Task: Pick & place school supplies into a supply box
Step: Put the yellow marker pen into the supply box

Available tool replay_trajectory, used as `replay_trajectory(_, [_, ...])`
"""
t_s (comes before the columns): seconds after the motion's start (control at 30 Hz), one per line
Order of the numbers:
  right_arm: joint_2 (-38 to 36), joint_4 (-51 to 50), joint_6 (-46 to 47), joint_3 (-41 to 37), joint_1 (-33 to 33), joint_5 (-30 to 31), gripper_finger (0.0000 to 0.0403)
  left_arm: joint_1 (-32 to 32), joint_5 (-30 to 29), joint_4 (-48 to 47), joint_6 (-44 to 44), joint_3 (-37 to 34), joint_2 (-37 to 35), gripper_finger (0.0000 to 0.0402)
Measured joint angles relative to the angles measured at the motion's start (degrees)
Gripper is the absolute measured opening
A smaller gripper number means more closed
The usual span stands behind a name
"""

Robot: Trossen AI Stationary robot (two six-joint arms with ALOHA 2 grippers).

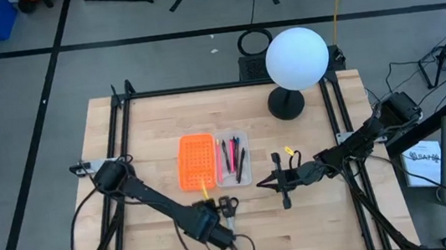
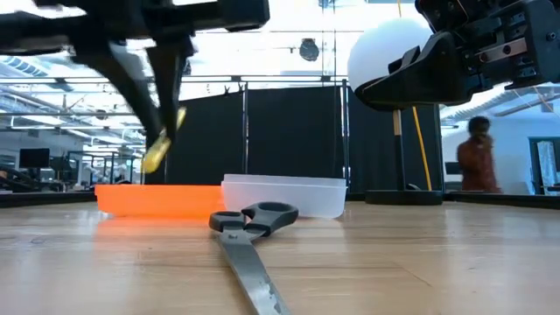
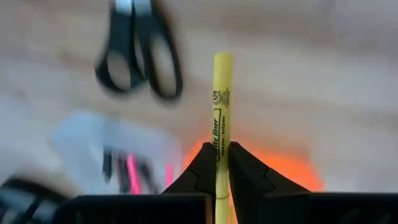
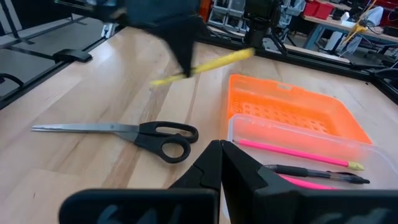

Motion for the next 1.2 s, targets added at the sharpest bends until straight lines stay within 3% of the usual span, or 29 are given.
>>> replay_trajectory(0.1, [0.0,-0.02,1.26,0.0,0.0,-0.02,0.0,1.91,-5.15,-5.33,2.73,0.57,-0.15,0.0024])
replay_trajectory(0.27, [0.0,-0.23,2.76,0.0,0.0,-0.04,0.0,5.74,-9.91,-6.36,9.03,0.59,-0.7,0.0024])
replay_trajectory(0.4, [0.0,-0.63,2.93,-0.02,0.0,-0.04,0.0,8.68,-12.86,-3.89,16.35,0.66,-1.81,0.0024])
replay_trajectory(0.63, [0.0,-0.9,2.19,-0.02,-0.01,-0.05,0.0,13.32,-13.11,4.22,31.07,0.68,-3.57,0.0024])
replay_trajectory(0.73, [0.0,-0.84,0.77,-0.02,0.0,-0.04,0.0,14.91,-11.34,7.37,35.87,0.67,-4.5,0.0024])
replay_trajectory(1.1, [0.01,-0.41,-0.57,-0.02,-0.01,-0.06,0.0,21.44,8.09,16.22,40.9,0.72,-6.86,0.0024])
replay_trajectory(1.2, [0.0,-0.44,-0.57,-0.02,0.0,-0.06,0.0,23.01,9.9,20.3,42.87,-0.54,-6.86,0.0024])
